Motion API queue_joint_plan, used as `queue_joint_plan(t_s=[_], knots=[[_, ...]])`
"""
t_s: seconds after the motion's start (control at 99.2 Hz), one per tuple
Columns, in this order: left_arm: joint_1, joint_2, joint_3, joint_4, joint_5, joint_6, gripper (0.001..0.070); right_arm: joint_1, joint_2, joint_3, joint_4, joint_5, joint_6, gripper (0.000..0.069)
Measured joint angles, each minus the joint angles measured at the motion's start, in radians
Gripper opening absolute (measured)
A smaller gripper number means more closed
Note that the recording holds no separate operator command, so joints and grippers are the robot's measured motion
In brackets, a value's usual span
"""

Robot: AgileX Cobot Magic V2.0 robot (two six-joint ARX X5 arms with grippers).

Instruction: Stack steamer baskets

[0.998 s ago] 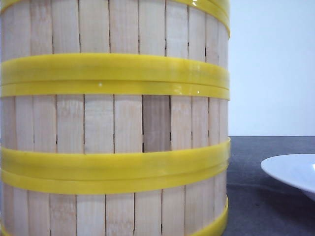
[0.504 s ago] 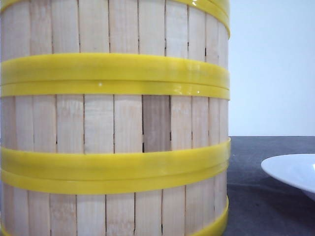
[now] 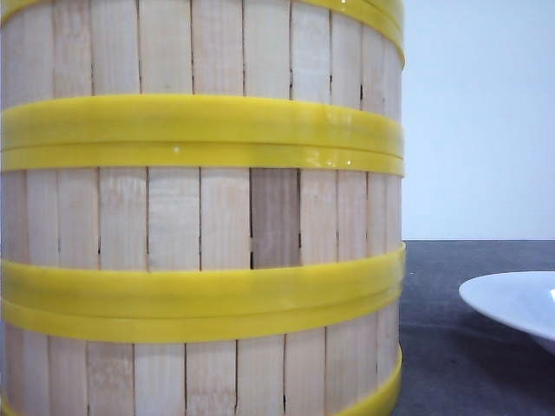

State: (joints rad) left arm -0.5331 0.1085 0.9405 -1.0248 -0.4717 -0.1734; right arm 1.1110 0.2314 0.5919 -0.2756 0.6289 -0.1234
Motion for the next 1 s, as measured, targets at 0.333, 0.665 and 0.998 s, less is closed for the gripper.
queue_joint_plan(t_s=[0.333,0.665,0.998], knots=[[0.0,0.0,0.0,0.0,0.0,0.0,0.0018,0.001,-0.035,0.0,0.064,0.0,0.0,0.001],[0.0,0.0,0.0,0.0,0.0,0.0,0.0018,-0.155,-0.052,0.0,-0.018,-0.074,0.002,0.001],[0.0,0.0,0.0,0.0,0.0,0.0,0.0018,-0.759,-0.157,-0.18,0.017,-0.574,0.047,0.001]])
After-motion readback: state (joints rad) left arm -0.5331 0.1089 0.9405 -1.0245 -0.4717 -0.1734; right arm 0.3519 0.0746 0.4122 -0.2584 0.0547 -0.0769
